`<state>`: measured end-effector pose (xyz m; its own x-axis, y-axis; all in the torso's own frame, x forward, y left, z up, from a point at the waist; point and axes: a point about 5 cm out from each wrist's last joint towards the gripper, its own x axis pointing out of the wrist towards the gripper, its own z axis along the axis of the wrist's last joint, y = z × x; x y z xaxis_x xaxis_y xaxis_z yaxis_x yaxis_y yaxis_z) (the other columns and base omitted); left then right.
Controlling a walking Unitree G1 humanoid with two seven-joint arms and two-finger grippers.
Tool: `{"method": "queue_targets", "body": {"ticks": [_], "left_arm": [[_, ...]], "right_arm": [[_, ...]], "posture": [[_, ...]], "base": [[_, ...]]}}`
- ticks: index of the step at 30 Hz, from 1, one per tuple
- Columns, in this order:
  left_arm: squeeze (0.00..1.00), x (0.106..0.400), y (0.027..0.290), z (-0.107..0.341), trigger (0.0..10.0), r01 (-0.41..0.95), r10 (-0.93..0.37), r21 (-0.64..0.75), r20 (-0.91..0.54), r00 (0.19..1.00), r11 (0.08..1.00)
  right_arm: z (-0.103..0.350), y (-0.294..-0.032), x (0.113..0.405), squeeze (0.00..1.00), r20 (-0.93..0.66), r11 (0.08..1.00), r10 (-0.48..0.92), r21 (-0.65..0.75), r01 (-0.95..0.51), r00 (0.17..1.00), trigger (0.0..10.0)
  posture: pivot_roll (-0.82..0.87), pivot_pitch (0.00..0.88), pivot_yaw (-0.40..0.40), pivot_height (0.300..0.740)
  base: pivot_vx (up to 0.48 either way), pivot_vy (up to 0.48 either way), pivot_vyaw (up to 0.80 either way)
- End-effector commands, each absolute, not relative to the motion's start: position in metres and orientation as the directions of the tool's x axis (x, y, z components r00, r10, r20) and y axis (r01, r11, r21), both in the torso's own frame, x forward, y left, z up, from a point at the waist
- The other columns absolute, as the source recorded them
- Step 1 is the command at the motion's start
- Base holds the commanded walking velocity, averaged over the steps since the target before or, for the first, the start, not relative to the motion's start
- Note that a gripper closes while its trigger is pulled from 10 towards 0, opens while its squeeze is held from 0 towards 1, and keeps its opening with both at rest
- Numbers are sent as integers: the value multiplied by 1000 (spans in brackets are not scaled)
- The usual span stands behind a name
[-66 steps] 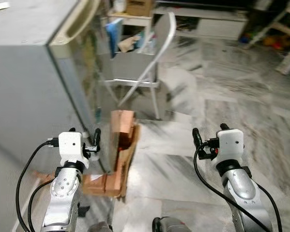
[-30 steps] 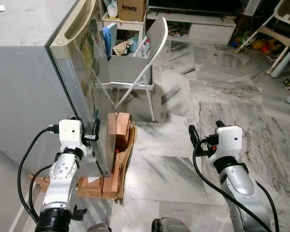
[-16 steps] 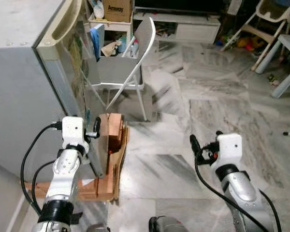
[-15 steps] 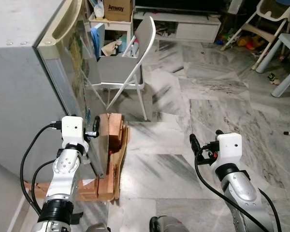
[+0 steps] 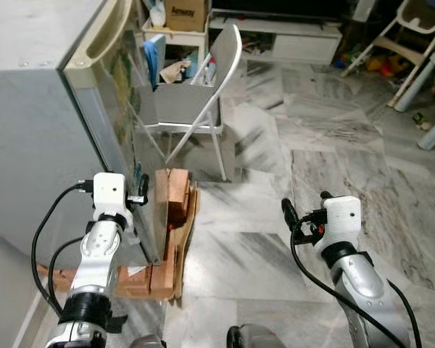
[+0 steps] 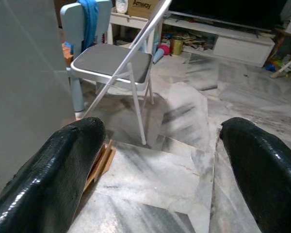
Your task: Restocking fridge
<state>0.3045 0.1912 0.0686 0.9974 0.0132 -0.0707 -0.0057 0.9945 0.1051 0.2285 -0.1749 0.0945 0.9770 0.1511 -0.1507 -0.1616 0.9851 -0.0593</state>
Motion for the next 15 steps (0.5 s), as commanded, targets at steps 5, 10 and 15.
{"method": "queue_targets", "body": {"ticks": [5, 10, 15], "left_arm": [[0, 313, 190, 74, 10000, -2, 9, 112, -62, 998, 994], [0, 336, 154, 94, 10000, 131, -132, 86, 1, 991, 988], [0, 349, 72, 148, 10000, 478, -496, 145, 144, 856, 867]], "right_arm": [[94, -175, 225, 0, -171, 981, 181, -41, -191, 968, 10000], [86, -171, 226, 0, -229, 973, 217, -23, -228, 949, 10000], [74, -171, 225, 0, -318, 971, 233, 17, -240, 919, 10000]], "posture": [[-40, 0, -9, 740], [-30, 0, -16, 740], [-36, 0, -9, 740]], "base": [[0, 0, 0], [0, 0, 0], [0, 0, 0]]}}
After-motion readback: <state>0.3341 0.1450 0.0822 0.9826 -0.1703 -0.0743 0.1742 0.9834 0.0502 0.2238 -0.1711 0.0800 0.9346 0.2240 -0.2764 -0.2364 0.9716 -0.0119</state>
